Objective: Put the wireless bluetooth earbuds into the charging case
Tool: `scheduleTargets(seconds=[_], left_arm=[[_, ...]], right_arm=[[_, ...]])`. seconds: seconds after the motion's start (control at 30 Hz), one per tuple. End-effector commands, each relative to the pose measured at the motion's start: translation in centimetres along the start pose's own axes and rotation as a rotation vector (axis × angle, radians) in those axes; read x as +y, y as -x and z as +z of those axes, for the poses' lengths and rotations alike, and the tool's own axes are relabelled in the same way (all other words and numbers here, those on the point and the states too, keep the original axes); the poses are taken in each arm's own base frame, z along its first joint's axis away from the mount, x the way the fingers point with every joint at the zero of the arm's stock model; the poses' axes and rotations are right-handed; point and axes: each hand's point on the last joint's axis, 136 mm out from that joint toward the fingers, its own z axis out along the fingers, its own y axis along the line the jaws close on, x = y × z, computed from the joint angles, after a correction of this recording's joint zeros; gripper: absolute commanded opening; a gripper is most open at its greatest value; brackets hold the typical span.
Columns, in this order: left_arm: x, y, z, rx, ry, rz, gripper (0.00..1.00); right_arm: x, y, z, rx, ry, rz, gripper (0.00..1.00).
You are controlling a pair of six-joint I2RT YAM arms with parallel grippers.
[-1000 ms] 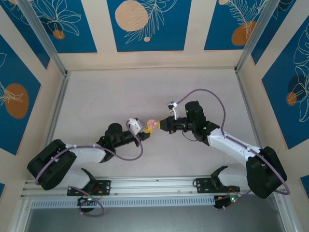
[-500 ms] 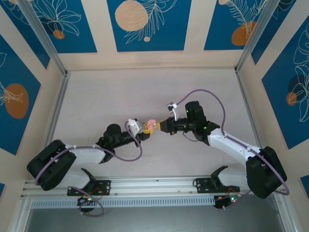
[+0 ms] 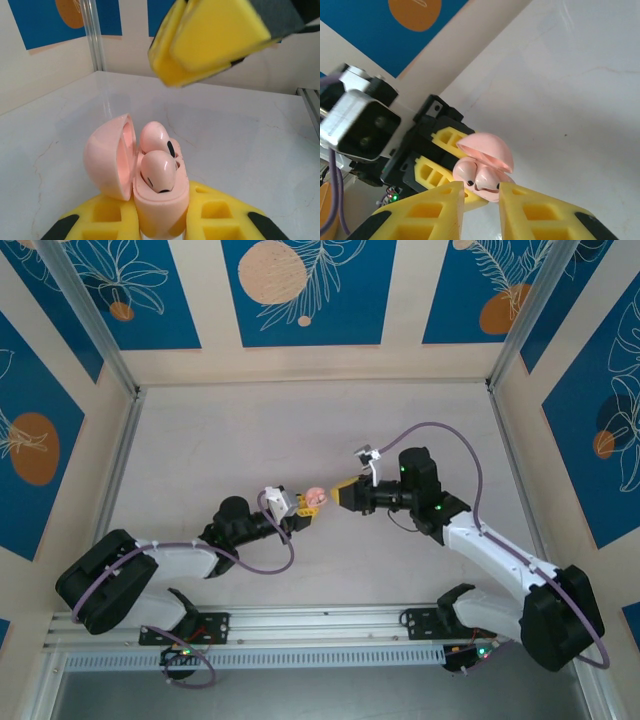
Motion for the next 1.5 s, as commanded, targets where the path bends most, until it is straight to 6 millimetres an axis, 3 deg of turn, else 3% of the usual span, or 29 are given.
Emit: scheduleTargets(seconds=[0.0,0.57,0.9,1.1,1.33,1.47], left_arm=[[-1.1,1.5,-0.2,-0.055,-0.053,0.034,0.09],[-1.7,1.7,-0.1,-0.065,-0.093,0.038,0.09],[-1.9,1.6,-0.2,-0.059,-0.102,0.036,0.09],[-2.1,1.5,-0.2,-0.052,-0.111,0.042,0.09],[-2.4,1.9,-0.4,-0.058,-0.127,0.05,0.09],[-2.5,1.9,-0.4,-0.053,-0.132,0.052,0.09]], right_arm=[[0.8,-0.3,-0.9,0.001,0.037,-0.008,0.25],[2.1,-1.1,0.6,0.095,0.147,0.015,0.17],[0.6,-2.6,1.8,0.169,0.089,0.045,0.12],[0.3,-2.9,1.5,0.192,0.058,0.034,0.11],[0.7,-1.3,-0.1,0.106,0.045,-0.024,0.2],[1.4,-0.6,-0.7,0.082,0.078,-0.025,0.2]])
